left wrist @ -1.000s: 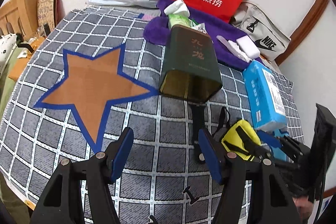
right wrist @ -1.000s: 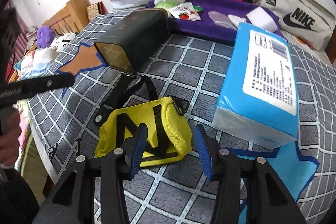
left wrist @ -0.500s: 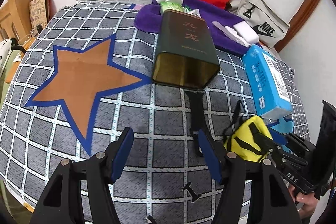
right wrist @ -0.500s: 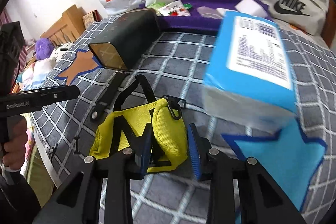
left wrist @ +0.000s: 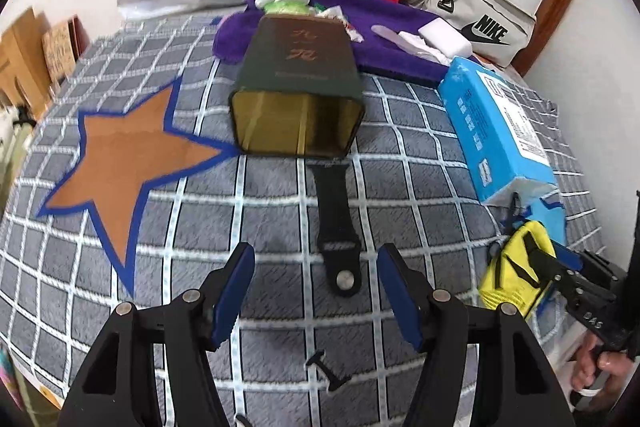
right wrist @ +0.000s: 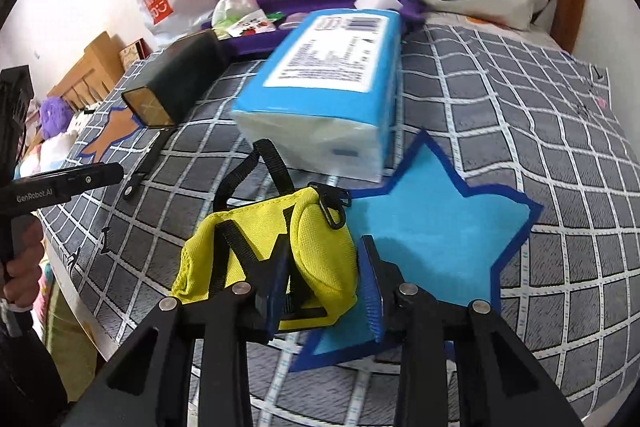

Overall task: Organize soft objects
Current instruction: 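Grasp the yellow mesh pouch with the right tool while the left tool grasps the black strap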

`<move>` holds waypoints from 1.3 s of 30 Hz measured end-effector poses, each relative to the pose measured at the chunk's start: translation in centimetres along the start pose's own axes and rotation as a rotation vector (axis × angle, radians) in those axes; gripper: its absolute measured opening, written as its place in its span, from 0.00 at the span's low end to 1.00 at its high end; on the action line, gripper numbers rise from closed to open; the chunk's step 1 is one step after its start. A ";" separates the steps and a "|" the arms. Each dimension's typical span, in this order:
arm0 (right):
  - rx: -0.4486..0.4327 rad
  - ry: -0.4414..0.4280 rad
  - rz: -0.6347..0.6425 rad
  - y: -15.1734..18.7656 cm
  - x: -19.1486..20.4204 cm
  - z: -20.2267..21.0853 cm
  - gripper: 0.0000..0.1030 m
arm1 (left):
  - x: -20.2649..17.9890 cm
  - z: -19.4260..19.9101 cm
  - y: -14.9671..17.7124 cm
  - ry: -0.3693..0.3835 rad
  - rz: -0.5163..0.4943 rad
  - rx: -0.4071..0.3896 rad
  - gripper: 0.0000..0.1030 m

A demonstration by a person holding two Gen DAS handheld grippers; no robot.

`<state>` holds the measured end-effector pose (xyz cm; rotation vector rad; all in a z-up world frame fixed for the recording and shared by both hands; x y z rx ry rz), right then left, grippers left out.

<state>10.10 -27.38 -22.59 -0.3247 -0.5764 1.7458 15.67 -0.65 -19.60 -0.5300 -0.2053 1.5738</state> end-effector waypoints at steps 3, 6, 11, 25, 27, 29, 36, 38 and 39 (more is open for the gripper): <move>-0.012 -0.025 0.007 0.1 -0.3 -0.4 0.36 | -0.8 -0.8 -0.1 -0.004 -0.007 0.005 0.60; -0.025 -0.036 0.041 0.0 0.0 -0.6 0.41 | -1.5 -1.9 -0.3 -0.025 -0.017 0.016 0.59; -0.055 -0.054 0.076 0.1 0.2 -0.9 0.47 | -2.4 -3.1 -0.4 -0.062 -0.037 0.009 0.56; -0.067 -0.083 0.174 0.1 1.6 -1.4 0.72 | -1.6 -3.3 -0.7 -0.126 -0.018 -0.027 0.23; -0.055 -0.091 0.163 0.1 1.4 -1.4 0.72 | -1.8 -3.4 -0.7 -0.124 -0.028 -0.033 0.23; -0.046 -0.090 0.168 0.1 1.3 -1.3 0.72 | -1.7 -3.5 -0.9 -0.100 -0.014 -0.027 0.28; -0.042 -0.057 0.204 0.3 1.7 -1.3 0.63 | -2.1 -3.7 -0.8 -0.118 -0.027 -0.031 0.28; -0.046 -0.050 0.191 0.3 1.2 -1.1 0.53 | -1.9 -3.6 -0.8 -0.131 -0.006 -0.030 0.21; -0.046 -0.053 0.183 0.2 0.9 -1.0 0.50 | -1.7 -3.5 -0.9 -0.127 0.008 -0.026 0.21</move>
Point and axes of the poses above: each gripper's, at about its wrist camera, not at the fingertips, and z roughly against the way its jaws point, x to its left, y to its underside, the point moved 3 cm from there along -z, roughly the way its jaws point, and after that the axes turned 11 degrees about z, right-handed, at the moved point
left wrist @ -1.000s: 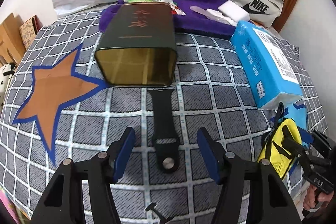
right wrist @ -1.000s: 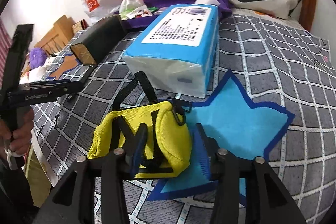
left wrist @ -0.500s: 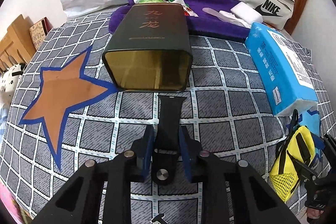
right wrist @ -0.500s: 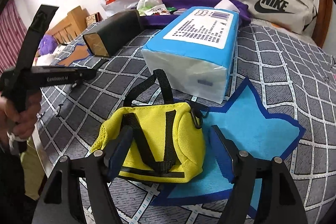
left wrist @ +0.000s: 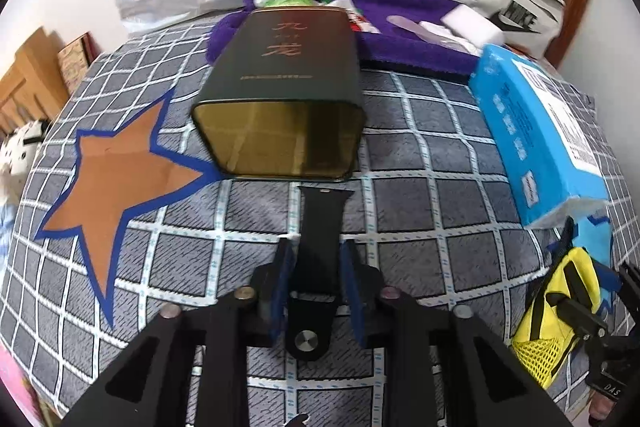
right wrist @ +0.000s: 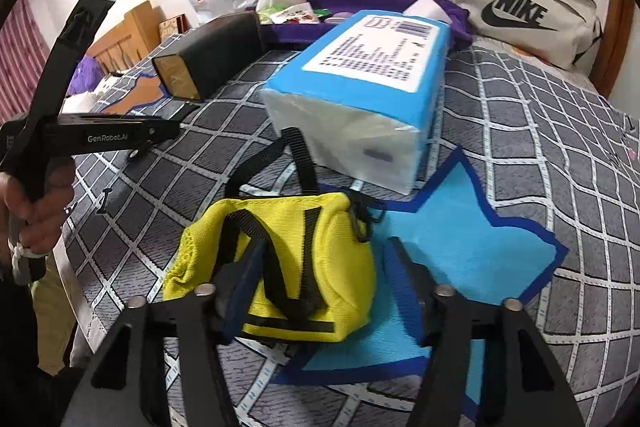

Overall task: Organize soft objects
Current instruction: 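Grasp the yellow mesh pouch with the right tool while the left tool grasps the black strap, then lift and carry the yellow pouch and black strap toward the purple towel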

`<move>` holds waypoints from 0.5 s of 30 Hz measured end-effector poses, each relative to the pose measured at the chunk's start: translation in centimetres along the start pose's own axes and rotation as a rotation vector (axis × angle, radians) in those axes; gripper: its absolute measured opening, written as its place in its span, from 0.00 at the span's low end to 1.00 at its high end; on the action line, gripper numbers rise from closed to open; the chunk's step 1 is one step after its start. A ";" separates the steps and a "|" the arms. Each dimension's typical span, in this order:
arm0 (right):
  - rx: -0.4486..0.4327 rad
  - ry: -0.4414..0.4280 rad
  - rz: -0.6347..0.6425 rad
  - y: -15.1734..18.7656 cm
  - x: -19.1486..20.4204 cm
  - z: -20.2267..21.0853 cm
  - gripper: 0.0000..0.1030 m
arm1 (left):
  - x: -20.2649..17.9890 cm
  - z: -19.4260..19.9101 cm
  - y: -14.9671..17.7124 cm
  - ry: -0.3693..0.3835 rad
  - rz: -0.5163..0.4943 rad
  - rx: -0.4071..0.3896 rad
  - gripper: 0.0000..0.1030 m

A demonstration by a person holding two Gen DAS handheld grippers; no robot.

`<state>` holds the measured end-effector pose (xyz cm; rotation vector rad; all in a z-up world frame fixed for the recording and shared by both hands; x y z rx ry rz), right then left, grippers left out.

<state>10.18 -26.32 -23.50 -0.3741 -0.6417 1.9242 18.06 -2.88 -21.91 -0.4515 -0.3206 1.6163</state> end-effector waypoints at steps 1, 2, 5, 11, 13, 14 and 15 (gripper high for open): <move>-0.001 -0.002 -0.010 0.1 -0.3 0.1 0.45 | 0.3 0.0 -0.1 0.013 0.016 0.006 0.20; -0.002 -0.001 -0.017 0.1 -0.6 0.1 0.40 | 0.5 0.1 -0.1 0.022 0.029 0.009 0.20; -0.006 0.006 -0.011 0.1 -0.8 0.3 0.34 | 0.7 0.2 -0.2 0.032 0.047 0.015 0.20; -0.018 0.015 -0.015 0.2 -0.7 1.0 0.32 | 1.3 0.9 0.0 0.079 0.079 0.022 0.19; -0.020 0.025 -0.030 0.2 -0.8 1.3 0.31 | 1.5 1.2 0.1 0.107 0.086 0.031 0.19; -0.024 0.026 -0.045 0.2 -0.9 1.4 0.31 | 1.4 1.3 0.1 0.113 0.083 0.032 0.19; -0.027 0.023 -0.058 0.2 -1.0 1.6 0.31 | 1.3 1.5 0.2 0.114 0.073 0.030 0.19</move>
Point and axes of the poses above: each gripper's, at about its wrist camera, not at the fingertips, and z roughly against the way its jaws point, x to its left, y to its underside, the point moved 3 cm from there along -z, roughly the way its jaws point, and after that the axes turned 11 degrees about z, right-handed, at the moved point
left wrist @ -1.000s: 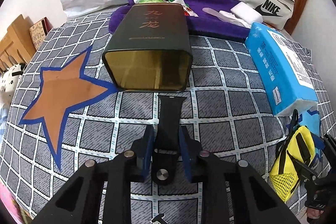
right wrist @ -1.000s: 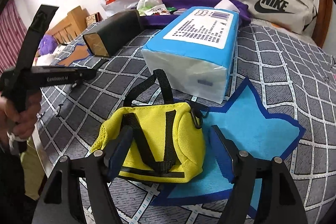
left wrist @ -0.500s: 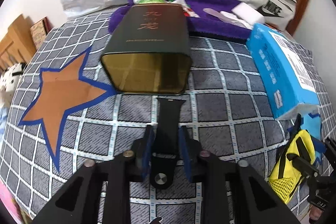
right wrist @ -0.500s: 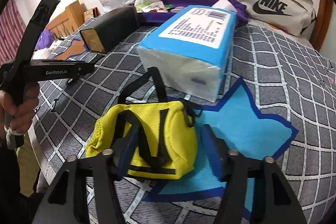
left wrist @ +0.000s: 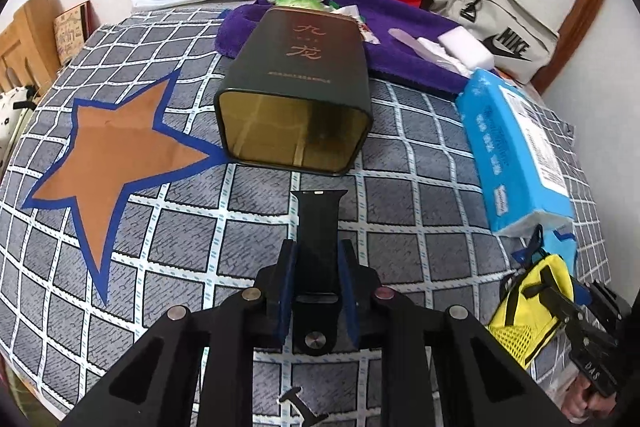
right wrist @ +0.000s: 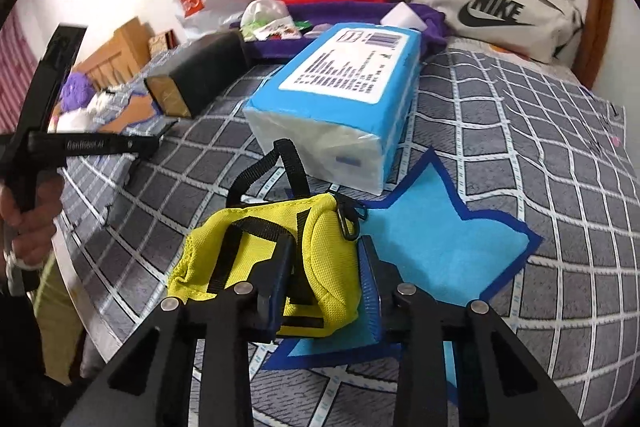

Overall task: Organize soft objects
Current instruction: 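Lift and carry the yellow pouch and black strap toward the purple towel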

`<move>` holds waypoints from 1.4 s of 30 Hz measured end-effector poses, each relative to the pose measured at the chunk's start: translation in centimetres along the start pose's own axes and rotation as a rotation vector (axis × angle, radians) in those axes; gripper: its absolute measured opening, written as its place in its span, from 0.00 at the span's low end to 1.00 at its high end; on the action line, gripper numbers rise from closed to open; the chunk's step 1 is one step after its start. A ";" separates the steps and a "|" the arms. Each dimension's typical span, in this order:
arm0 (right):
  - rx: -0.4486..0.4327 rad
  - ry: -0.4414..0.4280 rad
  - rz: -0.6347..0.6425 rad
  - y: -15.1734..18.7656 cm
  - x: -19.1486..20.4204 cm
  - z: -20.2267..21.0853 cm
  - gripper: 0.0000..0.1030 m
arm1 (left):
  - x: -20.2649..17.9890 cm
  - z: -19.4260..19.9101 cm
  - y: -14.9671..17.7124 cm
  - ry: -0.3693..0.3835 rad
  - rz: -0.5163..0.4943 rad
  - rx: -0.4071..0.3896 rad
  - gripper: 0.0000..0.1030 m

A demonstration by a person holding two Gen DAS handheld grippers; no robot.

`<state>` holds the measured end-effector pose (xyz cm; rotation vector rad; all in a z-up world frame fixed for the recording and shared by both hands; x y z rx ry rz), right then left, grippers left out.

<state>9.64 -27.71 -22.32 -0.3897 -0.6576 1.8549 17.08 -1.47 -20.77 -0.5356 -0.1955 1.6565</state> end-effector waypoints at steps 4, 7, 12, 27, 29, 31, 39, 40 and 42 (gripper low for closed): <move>-0.015 0.001 -0.037 -0.1 0.2 0.9 0.31 | -0.4 1.1 0.2 0.012 -0.039 -0.011 0.19; -0.027 -0.011 -0.067 -0.3 0.4 1.5 0.31 | -0.7 2.0 0.1 0.020 -0.070 -0.023 0.19; -0.050 -0.002 -0.068 -0.9 1.4 2.6 0.31 | -0.8 3.5 0.0 0.048 -0.092 -0.041 0.19; -0.117 -0.010 -0.072 -4.9 1.8 5.3 0.31 | -1.3 8.4 -3.1 0.084 -0.091 -0.130 0.19; -0.122 -0.010 -0.080 -5.5 1.5 5.4 0.31 | -1.3 8.7 -3.5 0.083 -0.088 -0.137 0.19; -0.129 -0.011 -0.082 -6.2 1.2 5.5 0.31 | -1.4 9.0 -4.1 0.081 -0.082 -0.145 0.19; -0.149 -0.002 -0.080 -9.0 -0.1 5.5 0.31 | -2.1 9.2 -6.5 0.072 -0.079 -0.160 0.19; -0.154 -0.001 -0.079 -9.4 -0.2 5.5 0.31 | -2.1 9.2 -6.7 0.071 -0.078 -0.162 0.19; -0.163 -0.003 -0.074 -10.1 -0.5 5.4 0.31 | -2.4 9.1 -7.3 0.070 -0.078 -0.165 0.19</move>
Point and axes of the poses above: each gripper's, at about its wrist camera, not at the fingertips, and z roughly against the way its jaws point, x to its left, y to its underside, the point moved 3 cm from there along -z, roughly the way its jaws point, and after that the axes turned 11 degrees about z, right-handed, at the moved point
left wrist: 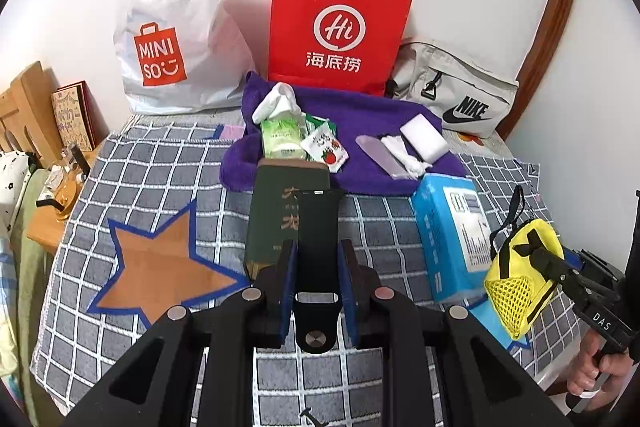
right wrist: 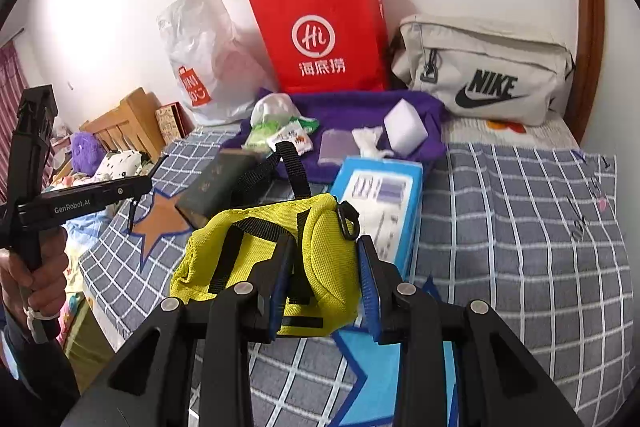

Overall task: Organize soft objects
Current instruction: 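Lift and carry the yellow pouch and black strap toward the purple towel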

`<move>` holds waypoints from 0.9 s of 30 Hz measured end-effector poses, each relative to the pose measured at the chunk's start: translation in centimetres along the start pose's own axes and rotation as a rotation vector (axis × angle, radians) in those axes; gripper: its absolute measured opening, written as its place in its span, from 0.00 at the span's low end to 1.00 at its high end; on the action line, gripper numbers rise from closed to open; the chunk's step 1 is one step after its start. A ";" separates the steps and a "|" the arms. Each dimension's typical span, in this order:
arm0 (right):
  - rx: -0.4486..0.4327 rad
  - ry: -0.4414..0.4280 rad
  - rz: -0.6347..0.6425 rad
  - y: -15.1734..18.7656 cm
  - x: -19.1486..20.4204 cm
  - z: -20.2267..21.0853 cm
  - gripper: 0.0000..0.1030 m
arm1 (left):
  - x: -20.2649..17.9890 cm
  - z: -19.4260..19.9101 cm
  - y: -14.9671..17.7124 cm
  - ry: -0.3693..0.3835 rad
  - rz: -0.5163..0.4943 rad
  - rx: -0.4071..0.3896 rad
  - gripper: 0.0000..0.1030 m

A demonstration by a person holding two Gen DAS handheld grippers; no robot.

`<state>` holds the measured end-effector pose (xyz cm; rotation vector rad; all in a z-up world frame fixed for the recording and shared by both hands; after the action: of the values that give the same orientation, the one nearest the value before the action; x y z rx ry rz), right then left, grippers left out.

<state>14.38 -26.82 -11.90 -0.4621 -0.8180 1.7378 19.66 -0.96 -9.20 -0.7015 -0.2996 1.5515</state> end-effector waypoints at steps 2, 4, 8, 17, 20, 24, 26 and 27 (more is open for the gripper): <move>-0.007 0.001 0.005 -0.7 -0.2 -0.3 0.31 | -0.2 -0.2 -0.5 -0.001 -0.003 -0.001 0.19; -0.008 0.001 0.005 -1.3 -0.6 -0.8 0.31 | -0.4 -0.5 -0.9 -0.002 -0.002 -0.002 0.19; -0.006 0.002 0.002 -2.3 -1.3 -1.6 0.31 | -0.6 -1.3 -1.6 0.003 0.000 0.005 0.19; 0.001 0.019 -0.012 -3.7 -2.9 -2.9 0.31 | -1.3 -3.2 -3.6 0.015 0.005 0.012 0.19; 0.000 0.023 -0.018 -4.2 -3.4 -3.3 0.31 | -1.6 -3.6 -4.2 0.016 -0.001 0.012 0.19; 0.005 0.032 -0.018 -4.9 -4.0 -4.1 0.31 | -1.7 -4.3 -5.1 0.014 -0.006 0.012 0.19; 0.008 0.035 -0.020 -5.2 -4.4 -4.6 0.31 | -1.7 -4.5 -5.5 0.011 -0.005 0.010 0.19; 0.010 0.039 -0.020 -5.4 -4.5 -4.8 0.31 | -1.7 -4.7 -5.7 0.012 -0.006 0.011 0.19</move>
<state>22.66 -28.84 -11.76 -0.4784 -0.7827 1.7088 26.97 -2.96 -9.10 -0.7010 -0.2840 1.5418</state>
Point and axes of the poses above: each gripper's, at about its wrist camera, not at the fingertips, and z roughly against the way its jaws point, x to its left, y to its underside, the point moved 3 cm from there along -z, roughly the way its jaws point, and after that the axes turned 11 degrees about z, right-handed, at the moved point
